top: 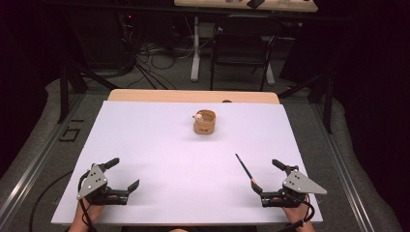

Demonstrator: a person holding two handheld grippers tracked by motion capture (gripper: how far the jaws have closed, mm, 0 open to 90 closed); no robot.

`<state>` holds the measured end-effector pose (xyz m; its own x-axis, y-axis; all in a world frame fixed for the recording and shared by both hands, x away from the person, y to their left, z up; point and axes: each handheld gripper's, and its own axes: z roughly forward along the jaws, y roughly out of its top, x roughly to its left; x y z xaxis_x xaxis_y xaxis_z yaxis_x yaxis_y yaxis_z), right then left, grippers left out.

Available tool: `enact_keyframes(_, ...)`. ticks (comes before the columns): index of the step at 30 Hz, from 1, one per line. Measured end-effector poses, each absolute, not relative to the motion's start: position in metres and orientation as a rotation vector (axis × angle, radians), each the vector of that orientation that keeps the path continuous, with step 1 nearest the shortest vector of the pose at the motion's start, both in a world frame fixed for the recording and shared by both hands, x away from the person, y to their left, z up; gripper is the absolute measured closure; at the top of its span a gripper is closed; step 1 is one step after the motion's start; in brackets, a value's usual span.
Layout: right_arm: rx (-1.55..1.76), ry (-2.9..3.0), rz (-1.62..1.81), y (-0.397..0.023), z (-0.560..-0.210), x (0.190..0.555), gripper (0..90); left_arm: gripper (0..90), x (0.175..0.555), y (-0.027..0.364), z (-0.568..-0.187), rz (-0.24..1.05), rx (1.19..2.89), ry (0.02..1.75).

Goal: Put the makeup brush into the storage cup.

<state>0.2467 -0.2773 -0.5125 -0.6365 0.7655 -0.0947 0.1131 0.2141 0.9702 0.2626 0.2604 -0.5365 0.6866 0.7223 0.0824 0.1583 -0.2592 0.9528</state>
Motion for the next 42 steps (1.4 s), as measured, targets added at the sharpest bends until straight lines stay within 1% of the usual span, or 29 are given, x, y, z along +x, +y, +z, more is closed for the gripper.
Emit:
enact_keyframes(20, 0.809, 1.924, 1.437, -0.275, -0.514, 0.251, 0.0, 0.0, 0.263, 0.26, -0.537, 0.623, 1.784, 0.701)
enact_keyframes(42, 0.809, 1.96, 1.385, -0.269, -0.515, 0.272, 0.0, 0.0, 0.265, 0.258, -0.537, 0.616, 1.795, 0.687)
